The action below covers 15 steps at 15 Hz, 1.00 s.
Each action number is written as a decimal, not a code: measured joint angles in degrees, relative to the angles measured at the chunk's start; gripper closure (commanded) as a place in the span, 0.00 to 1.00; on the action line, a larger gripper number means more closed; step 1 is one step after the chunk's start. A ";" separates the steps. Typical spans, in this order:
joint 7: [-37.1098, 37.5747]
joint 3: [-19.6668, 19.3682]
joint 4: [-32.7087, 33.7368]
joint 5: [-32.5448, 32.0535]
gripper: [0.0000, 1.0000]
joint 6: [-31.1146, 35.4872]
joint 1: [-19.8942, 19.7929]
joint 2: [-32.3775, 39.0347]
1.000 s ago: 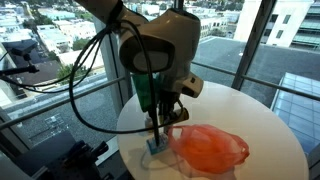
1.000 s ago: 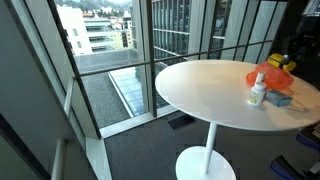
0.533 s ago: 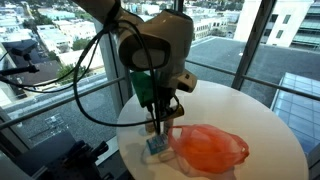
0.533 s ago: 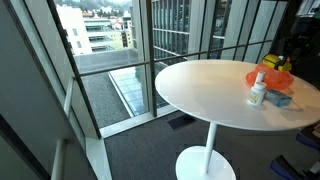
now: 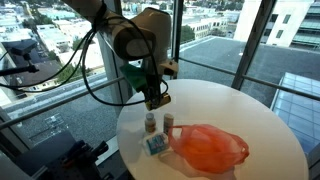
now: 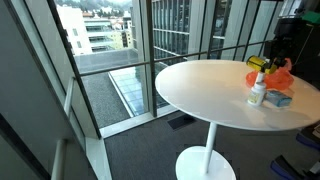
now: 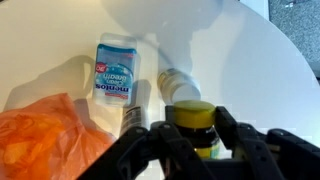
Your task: Remove the yellow and brown bottle from the plastic bag and put it on the table
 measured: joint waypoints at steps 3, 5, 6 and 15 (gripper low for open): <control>0.00 1.90 1.10 -0.04 0.81 0.11 2.01 1.82; 0.00 2.91 2.17 -0.21 0.81 0.12 3.12 3.64; 0.00 3.35 2.74 -0.29 0.81 0.12 3.59 4.70; -0.13 4.53 5.83 -0.39 0.81 0.12 4.77 13.53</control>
